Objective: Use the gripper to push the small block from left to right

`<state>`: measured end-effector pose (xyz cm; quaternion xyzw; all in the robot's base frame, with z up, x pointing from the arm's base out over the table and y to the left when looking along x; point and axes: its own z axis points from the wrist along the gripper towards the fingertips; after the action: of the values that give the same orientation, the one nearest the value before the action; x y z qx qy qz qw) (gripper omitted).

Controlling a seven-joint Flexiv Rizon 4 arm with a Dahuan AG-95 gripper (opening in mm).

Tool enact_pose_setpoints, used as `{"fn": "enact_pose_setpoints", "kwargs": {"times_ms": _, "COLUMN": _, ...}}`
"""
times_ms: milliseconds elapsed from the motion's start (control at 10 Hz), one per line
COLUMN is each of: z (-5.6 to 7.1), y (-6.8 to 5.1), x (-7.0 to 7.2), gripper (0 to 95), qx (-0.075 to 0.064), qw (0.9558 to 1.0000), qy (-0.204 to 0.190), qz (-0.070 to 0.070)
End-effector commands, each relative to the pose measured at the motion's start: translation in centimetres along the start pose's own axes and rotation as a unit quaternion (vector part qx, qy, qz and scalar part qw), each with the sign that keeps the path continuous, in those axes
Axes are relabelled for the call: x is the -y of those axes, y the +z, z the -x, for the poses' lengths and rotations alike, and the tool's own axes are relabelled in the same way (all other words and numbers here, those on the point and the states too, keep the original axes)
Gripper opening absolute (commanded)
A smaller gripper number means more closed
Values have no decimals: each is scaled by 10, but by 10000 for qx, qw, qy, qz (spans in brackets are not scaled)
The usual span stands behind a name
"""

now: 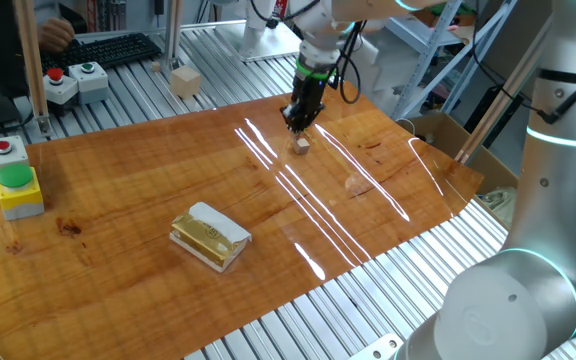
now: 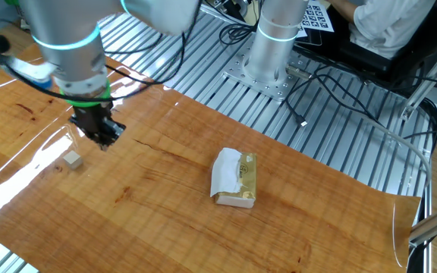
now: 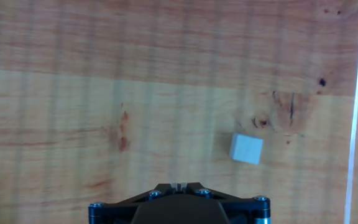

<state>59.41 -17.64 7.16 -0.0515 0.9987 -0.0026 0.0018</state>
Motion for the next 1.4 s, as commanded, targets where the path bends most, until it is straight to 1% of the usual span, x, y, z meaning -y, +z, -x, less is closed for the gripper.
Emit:
{"fn": "enact_pose_setpoints", "kwargs": {"times_ms": 100, "z": -2, "y": -2, "x": -2, "gripper": 0, "qx": -30, "qw": 10000, "qy": 4, "qz": 56}}
{"fn": "enact_pose_setpoints", "kwargs": {"times_ms": 200, "z": -2, "y": -2, "x": -2, "gripper": 0, "qx": -34, "qw": 10000, "qy": 17, "qz": 82}}
{"fn": "enact_pose_setpoints", "kwargs": {"times_ms": 300, "z": -2, "y": -1, "x": -3, "gripper": 0, "qx": -130, "qw": 9999, "qy": 75, "qz": 61}}
{"fn": "enact_pose_setpoints", "kwargs": {"times_ms": 400, "z": -2, "y": -1, "x": -3, "gripper": 0, "qx": -231, "qw": 9996, "qy": 127, "qz": 83}}
{"fn": "enact_pose_setpoints", "kwargs": {"times_ms": 500, "z": -2, "y": -1, "x": -3, "gripper": 0, "qx": -279, "qw": 9994, "qy": 211, "qz": 21}}
{"fn": "enact_pose_setpoints", "kwargs": {"times_ms": 600, "z": -2, "y": -1, "x": -3, "gripper": 0, "qx": -388, "qw": 9984, "qy": 408, "qz": -27}}
{"fn": "enact_pose_setpoints", "kwargs": {"times_ms": 800, "z": -2, "y": -1, "x": -3, "gripper": 0, "qx": -386, "qw": 9957, "qy": 840, "qz": -68}}
{"fn": "enact_pose_setpoints", "kwargs": {"times_ms": 900, "z": -2, "y": -1, "x": -3, "gripper": 0, "qx": -382, "qw": 9950, "qy": 915, "qz": -67}}
{"fn": "enact_pose_setpoints", "kwargs": {"times_ms": 1000, "z": -2, "y": -1, "x": -3, "gripper": 0, "qx": -390, "qw": 9930, "qy": 1110, "qz": -46}}
{"fn": "enact_pose_setpoints", "kwargs": {"times_ms": 1200, "z": -2, "y": -1, "x": -3, "gripper": 0, "qx": -404, "qw": 9908, "qy": 1294, "qz": -35}}
{"fn": "enact_pose_setpoints", "kwargs": {"times_ms": 1400, "z": -2, "y": -1, "x": -3, "gripper": 0, "qx": -441, "qw": 9898, "qy": 1353, "qz": -30}}
